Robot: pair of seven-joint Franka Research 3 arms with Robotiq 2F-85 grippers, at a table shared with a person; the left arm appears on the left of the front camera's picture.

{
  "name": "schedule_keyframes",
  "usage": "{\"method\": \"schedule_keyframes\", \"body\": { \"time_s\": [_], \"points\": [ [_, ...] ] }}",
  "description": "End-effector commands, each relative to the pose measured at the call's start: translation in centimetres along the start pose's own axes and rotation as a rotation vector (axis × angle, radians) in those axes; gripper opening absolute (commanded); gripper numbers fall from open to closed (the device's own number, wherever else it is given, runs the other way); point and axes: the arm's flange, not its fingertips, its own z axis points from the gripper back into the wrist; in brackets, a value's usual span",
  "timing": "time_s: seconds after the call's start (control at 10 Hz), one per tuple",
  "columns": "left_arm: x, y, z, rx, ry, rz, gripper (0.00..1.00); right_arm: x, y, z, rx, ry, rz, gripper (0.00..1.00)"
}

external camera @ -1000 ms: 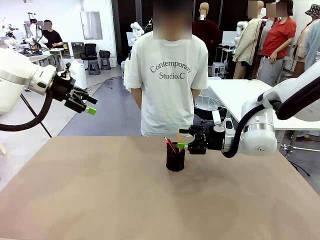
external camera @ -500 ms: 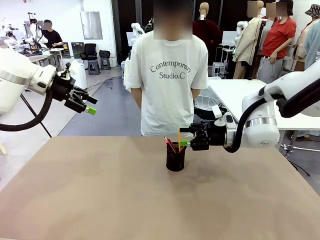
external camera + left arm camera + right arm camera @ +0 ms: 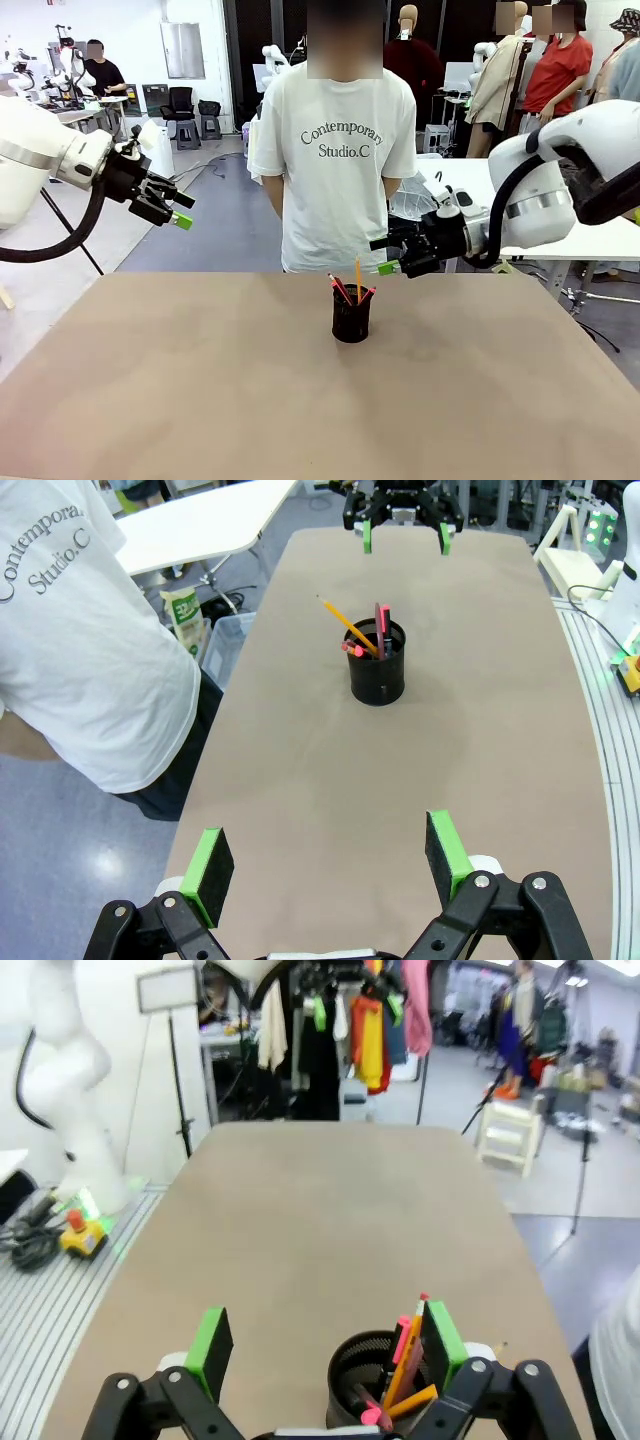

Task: Place the pens into the pen holder.
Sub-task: Pick up a writing instrument from the table and place it into the Pen holder.

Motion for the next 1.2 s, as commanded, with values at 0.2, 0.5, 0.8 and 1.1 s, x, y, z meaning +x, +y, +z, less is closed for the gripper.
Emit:
{"method": "schedule_keyframes", "body": {
  "time_s": [0.2,0.5,0.8,1.1],
  "points": [
    [-0.1,0.0,0.2,-0.001,-0.001,-0.005,1.00,4.0,-1.8,3.6,0.058,0.135,0.030,1.00],
    [-0.1,0.0,0.2,-0.001,-0.001,-0.005,1.00,5.5,-3.4,6.6,0.099,0.210,0.023,1.00],
    [-0.1,0.0,0.2,-0.001,-0.001,-0.005,1.00,6.0,-5.0,10.4,-0.013,0.303,0.007,1.00],
    [-0.1,0.0,0.2,-0.001,-0.001,-0.005,1.00,5.9,-5.9,14.8,-0.122,0.382,-0.057,1.00]
  ]
}}
